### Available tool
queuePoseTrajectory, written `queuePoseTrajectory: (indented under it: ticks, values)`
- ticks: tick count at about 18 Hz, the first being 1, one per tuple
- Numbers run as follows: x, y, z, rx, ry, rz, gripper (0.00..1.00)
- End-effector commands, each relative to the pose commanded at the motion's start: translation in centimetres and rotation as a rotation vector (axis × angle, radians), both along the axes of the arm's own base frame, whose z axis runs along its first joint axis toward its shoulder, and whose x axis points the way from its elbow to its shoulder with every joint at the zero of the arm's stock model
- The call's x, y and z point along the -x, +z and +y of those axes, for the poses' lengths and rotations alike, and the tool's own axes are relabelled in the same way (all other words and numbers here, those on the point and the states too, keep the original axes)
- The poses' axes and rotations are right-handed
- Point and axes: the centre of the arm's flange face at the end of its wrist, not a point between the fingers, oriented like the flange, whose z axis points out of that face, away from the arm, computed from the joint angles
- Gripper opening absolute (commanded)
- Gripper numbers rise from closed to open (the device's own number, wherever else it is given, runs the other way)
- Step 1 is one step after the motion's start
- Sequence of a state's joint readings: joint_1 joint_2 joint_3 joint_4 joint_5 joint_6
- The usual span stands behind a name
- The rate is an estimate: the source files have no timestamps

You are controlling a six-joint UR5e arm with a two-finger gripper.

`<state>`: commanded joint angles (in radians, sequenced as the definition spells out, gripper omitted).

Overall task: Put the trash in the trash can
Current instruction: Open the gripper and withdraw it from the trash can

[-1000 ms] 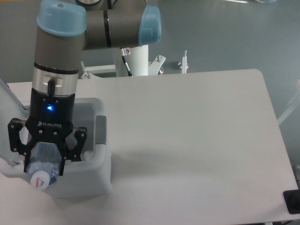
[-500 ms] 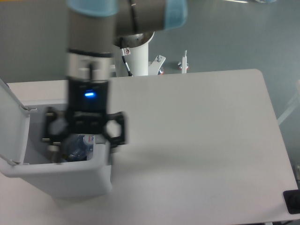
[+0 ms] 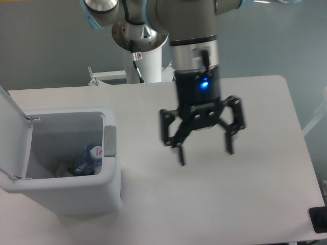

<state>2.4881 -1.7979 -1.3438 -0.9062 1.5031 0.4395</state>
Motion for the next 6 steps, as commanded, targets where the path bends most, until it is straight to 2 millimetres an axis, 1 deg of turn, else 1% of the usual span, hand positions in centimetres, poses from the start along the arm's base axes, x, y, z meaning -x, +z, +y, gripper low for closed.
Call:
queuePoseTrajectory:
  ticks: [2, 3, 5, 6]
  values:
    - [0.3, -0.1, -2.1, 0.121, -0.077, 0.002, 1.00]
    - [0.2, -0.2, -2.8, 0.165, -0.120, -0.004, 1.00]
    - [0.7, 0.2, -4.8, 0.207, -0.150, 0.002, 1.00]
    - [0.7, 0.4, -5.3, 0.209, -0.146, 0.002, 1.00]
